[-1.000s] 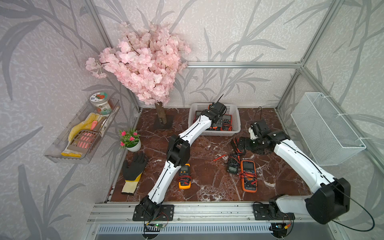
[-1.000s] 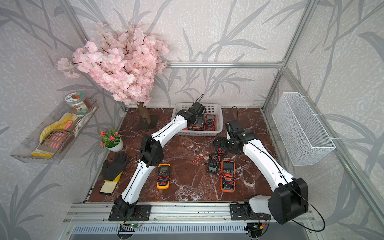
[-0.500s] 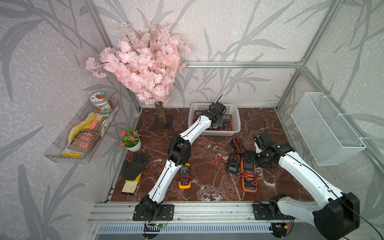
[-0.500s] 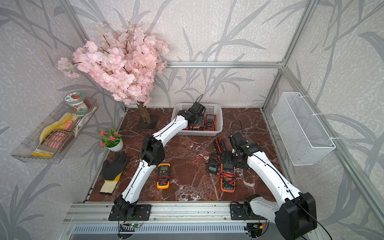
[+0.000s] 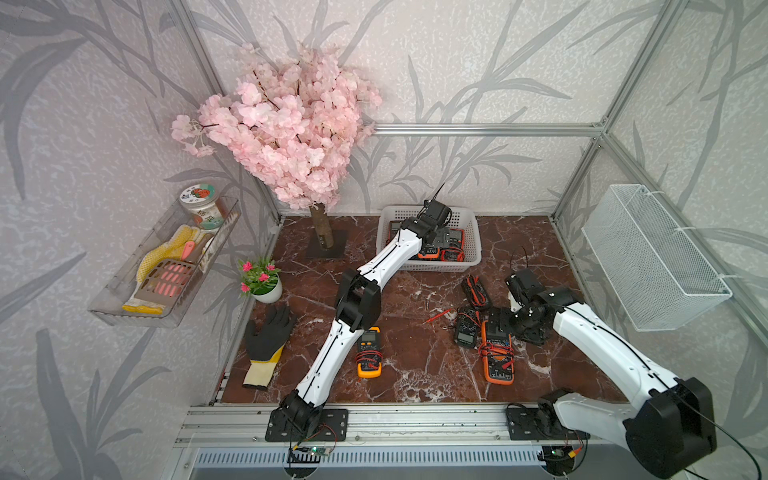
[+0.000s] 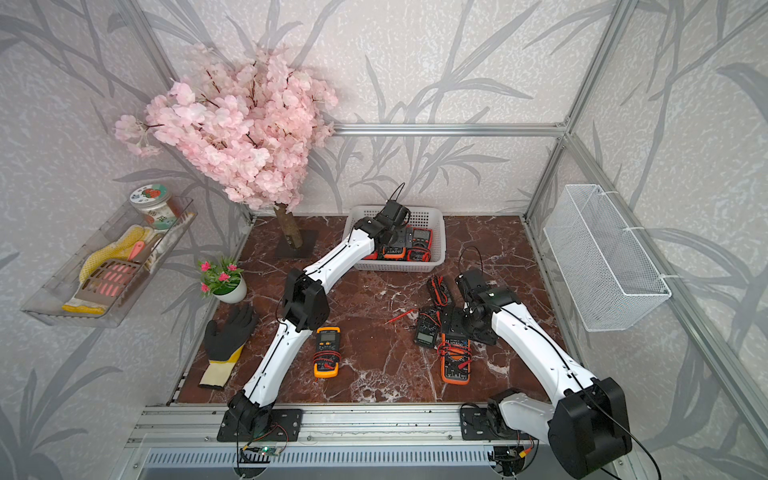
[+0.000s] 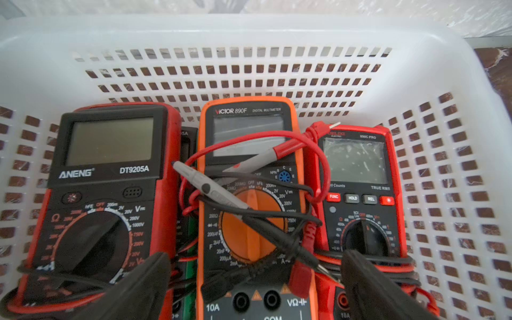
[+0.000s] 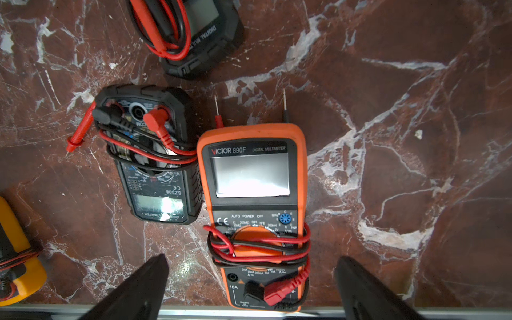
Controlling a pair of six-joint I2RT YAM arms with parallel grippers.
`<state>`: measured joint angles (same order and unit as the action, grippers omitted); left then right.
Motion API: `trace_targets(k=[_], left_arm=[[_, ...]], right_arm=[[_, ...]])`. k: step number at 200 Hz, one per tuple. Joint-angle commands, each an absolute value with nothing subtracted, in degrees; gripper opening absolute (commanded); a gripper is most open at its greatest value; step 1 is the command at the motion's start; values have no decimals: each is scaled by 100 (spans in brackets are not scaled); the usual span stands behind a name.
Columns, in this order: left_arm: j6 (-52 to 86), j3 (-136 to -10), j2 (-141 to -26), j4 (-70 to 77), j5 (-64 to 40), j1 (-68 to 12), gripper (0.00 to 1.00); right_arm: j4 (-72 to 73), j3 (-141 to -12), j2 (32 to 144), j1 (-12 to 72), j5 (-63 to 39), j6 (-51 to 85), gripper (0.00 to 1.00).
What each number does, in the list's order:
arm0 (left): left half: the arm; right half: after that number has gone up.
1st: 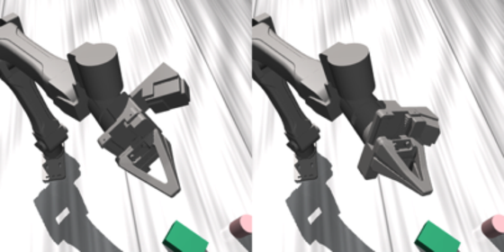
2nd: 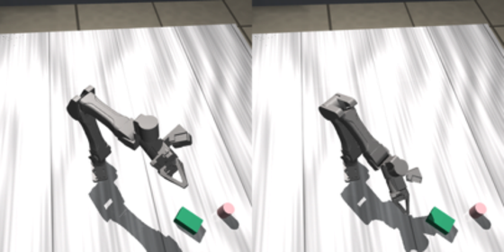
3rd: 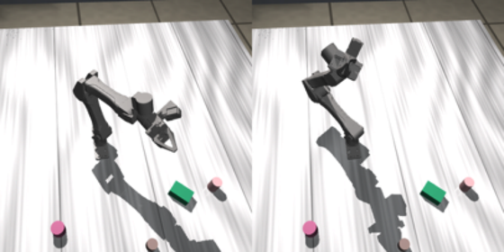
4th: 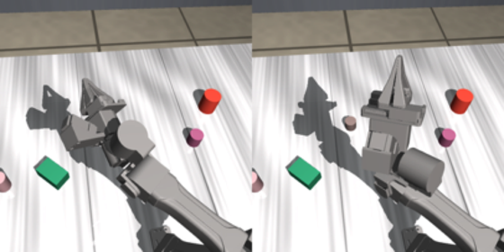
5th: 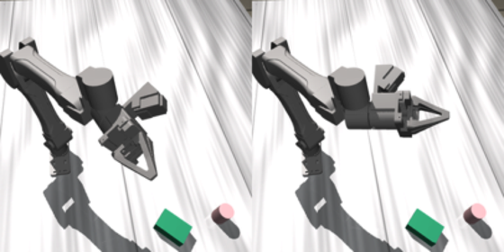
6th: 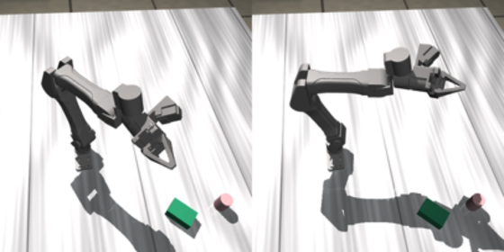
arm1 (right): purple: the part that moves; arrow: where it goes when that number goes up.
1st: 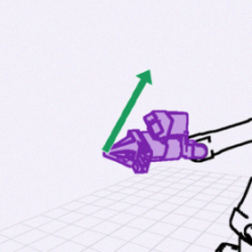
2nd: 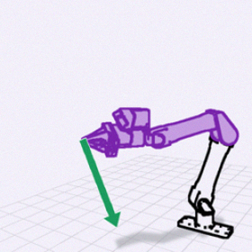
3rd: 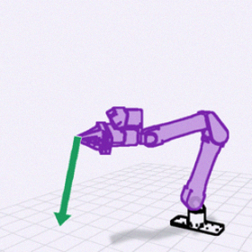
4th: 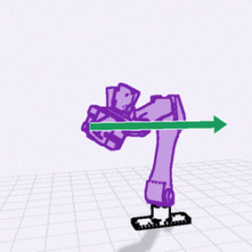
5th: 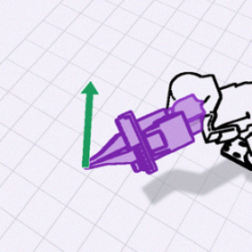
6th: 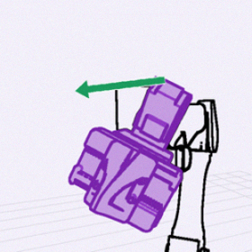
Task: Put the multimeter into the basket
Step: Place the multimeter in the basket, then pick up the multimeter from the center of the board.
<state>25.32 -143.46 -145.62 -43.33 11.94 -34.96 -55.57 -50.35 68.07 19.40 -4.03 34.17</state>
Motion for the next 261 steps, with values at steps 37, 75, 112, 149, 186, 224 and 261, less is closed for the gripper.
trace_targets(k=[37,75,112,149,186,224,261], left_arm=[[2766,-14360,-13884,-4431,1052,-3545,100],[2795,-13639,-13255,-4413,970,-3623,100],[2889,-12601,-12579,-4219,748,-3624,100],[3026,-11500,-11914,-3851,623,-3628,100],[3188,-10704,-11428,-3537,549,-3621,100],[3235,-10285,-11147,-3435,528,-3622,100],[3226,-10065,-10963,-3427,521,-3629,100]], right_arm=[[-5513,-4821,6883,1916,-577,3348,99],[-5410,-4790,7112,1916,-638,3299,99],[-5349,-4825,7350,1916,-606,3196,99],[-5303,-4869,7626,1920,-640,3159,99],[-5177,-4891,7896,1924,-663,3133,99],[-5090,-4898,8220,1925,-576,3138,100],[-4911,-4839,8525,1925,-526,3164,100]])
